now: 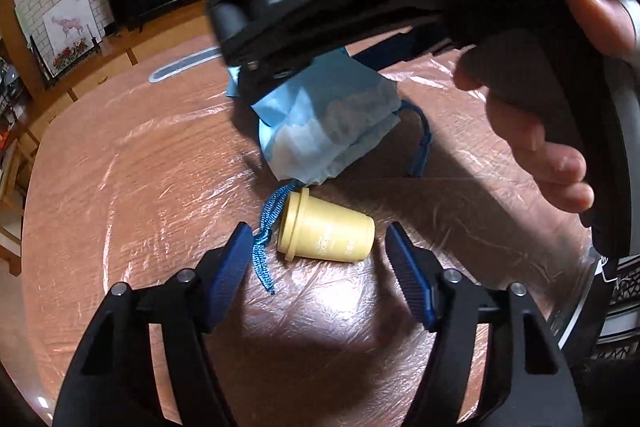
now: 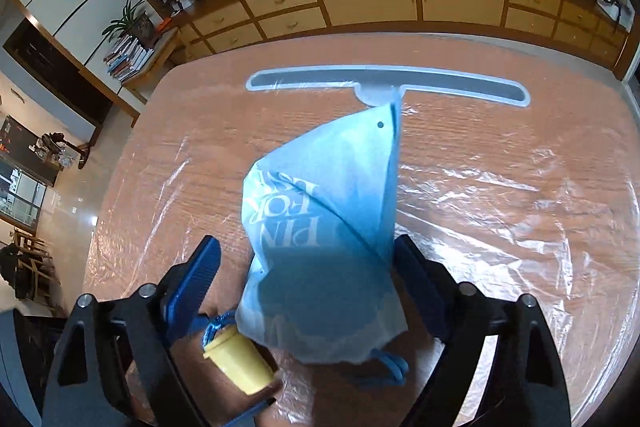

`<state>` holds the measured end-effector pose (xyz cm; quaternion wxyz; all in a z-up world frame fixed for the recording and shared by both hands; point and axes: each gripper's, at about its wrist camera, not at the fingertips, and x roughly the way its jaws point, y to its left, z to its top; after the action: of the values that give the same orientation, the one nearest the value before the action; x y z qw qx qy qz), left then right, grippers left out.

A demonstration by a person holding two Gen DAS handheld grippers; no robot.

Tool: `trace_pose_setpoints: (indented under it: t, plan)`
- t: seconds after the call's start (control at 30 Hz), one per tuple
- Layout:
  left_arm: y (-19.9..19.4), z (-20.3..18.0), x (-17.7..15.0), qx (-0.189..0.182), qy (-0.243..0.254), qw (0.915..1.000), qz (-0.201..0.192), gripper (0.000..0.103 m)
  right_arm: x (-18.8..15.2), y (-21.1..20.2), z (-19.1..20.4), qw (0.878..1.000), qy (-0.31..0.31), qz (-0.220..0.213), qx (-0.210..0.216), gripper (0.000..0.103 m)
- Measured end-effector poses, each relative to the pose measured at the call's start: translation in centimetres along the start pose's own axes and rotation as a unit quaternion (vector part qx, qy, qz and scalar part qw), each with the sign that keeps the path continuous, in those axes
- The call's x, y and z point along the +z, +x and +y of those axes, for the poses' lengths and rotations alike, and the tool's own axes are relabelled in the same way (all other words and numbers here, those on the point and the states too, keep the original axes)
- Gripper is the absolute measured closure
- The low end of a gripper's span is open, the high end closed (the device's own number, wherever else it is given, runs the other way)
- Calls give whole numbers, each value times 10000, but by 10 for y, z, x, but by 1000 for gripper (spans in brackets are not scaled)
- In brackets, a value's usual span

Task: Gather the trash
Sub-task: 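Grasp the yellow cup with the left tool while the right tool grasps the blue bag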

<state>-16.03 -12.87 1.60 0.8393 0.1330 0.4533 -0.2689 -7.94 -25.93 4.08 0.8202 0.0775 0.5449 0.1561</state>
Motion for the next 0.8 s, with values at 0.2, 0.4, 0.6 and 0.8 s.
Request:
trace_pose_setpoints:
  t: [0.2,0.4,0.6,0.8]
  plan:
    - [2,-4,0,-52,14,10000,-8,45,1,9,0,10000,-54,52,-63,21]
    - [2,-11,-1,26,126,9999,7,46,3,18,-6,9997,-31,134,-217,21]
    - [1,-17,0,35,176,9998,17,46,4,22,-4,9992,-144,131,-352,27]
    - [-2,-8,5,-106,44,9999,-33,57,1,8,3,9977,-438,-220,-475,42]
